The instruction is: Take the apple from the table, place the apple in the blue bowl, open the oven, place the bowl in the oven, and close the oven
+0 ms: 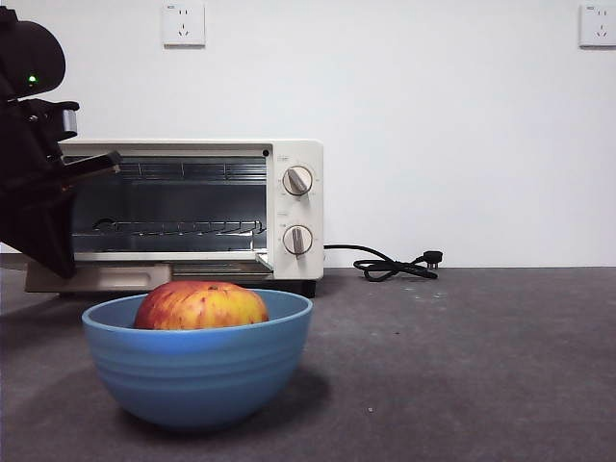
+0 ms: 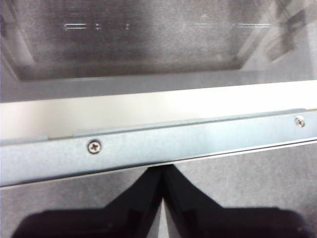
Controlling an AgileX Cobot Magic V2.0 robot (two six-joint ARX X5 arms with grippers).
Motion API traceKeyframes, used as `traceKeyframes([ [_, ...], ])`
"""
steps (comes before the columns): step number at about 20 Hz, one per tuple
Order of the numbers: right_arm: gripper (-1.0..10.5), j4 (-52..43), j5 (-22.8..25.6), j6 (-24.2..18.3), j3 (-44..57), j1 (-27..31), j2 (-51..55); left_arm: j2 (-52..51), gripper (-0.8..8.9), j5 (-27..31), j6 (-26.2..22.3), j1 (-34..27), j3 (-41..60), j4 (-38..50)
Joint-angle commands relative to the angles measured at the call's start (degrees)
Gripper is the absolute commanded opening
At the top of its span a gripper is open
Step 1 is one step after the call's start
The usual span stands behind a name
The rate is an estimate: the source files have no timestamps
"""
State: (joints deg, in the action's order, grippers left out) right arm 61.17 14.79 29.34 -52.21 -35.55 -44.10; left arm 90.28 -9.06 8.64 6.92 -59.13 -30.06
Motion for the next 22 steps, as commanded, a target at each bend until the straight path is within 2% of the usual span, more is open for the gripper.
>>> traceKeyframes([
  [1, -0.1, -0.5, 0.2, -0.6, 0.7, 0.0, -1.5, 0.1, -0.07, 0.3, -0.4, 0.1, -0.2, 2.2],
  [7, -0.1, -4.5, 0.0, -1.4, 0.7, 0.0, -3.0, 0.1, -0.07, 0.0, -3.6, 0.0, -0.2, -0.2],
  [11, -0.1, -4.6, -0.5, -1.7, 0.7, 0.0, -3.0, 0.0, -0.07, -3.0, -5.5, 0.0, -0.2, -1.6],
  [13, -0.1, -5.3, -3.9, -2.1, 0.7, 0.0, -3.1, -0.4, -0.07, -4.9, -6.1, 0.0, -0.2, -3.3],
  [16, 0.0, -10.4, -11.6, -2.6, 0.7, -0.1, -4.0, -3.1, -0.07, -4.9, -6.6, 0.3, -0.2, -6.0],
  [22, 0.0, -20.9, -25.6, -2.5, -0.2, -0.2, -13.7, -16.1, -0.06, -4.9, -6.7, 1.6, -0.2, -14.4],
])
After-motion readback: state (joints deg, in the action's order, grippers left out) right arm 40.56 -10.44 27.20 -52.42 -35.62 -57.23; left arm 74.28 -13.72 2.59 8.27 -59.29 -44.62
